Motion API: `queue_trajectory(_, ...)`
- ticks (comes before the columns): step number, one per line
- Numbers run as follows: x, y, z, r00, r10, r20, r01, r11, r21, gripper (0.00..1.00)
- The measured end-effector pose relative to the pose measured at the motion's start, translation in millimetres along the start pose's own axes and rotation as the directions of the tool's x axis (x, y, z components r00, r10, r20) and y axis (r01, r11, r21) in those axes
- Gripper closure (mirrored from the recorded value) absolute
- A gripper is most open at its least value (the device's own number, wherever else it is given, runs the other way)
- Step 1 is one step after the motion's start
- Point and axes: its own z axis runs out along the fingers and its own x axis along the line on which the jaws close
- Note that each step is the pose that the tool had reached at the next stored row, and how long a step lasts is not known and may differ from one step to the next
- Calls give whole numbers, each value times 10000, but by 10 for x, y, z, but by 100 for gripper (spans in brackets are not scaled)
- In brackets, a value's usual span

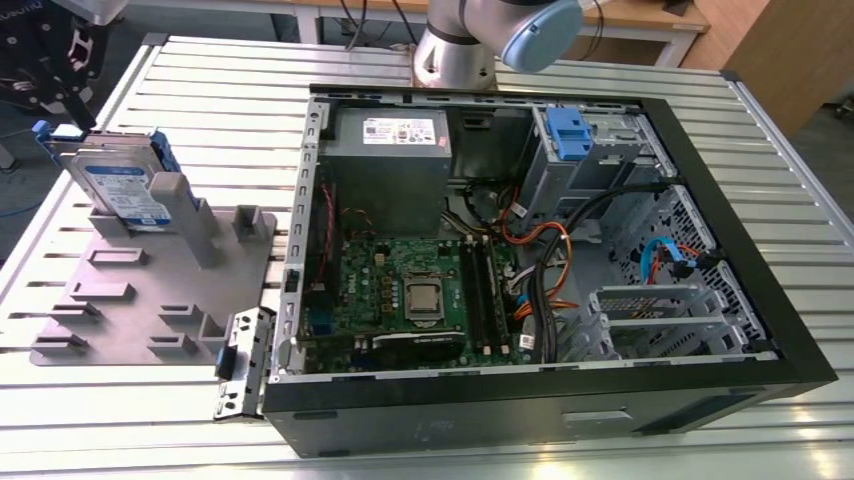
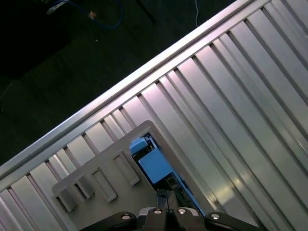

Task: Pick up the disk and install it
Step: 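Pick up the disk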

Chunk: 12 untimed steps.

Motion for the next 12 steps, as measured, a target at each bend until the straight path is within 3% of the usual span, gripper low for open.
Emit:
queue_trajectory(3,0,0,4,9985,-539,-23,539,9985,-7,89)
queue_trajectory(6,0,0,8,9942,-1076,-46,1076,9942,-15,89)
queue_trajectory(9,0,0,12,9868,-1620,-68,1620,9868,-25,89)
queue_trajectory(12,0,0,16,9765,-2155,-90,2155,9765,-36,89)
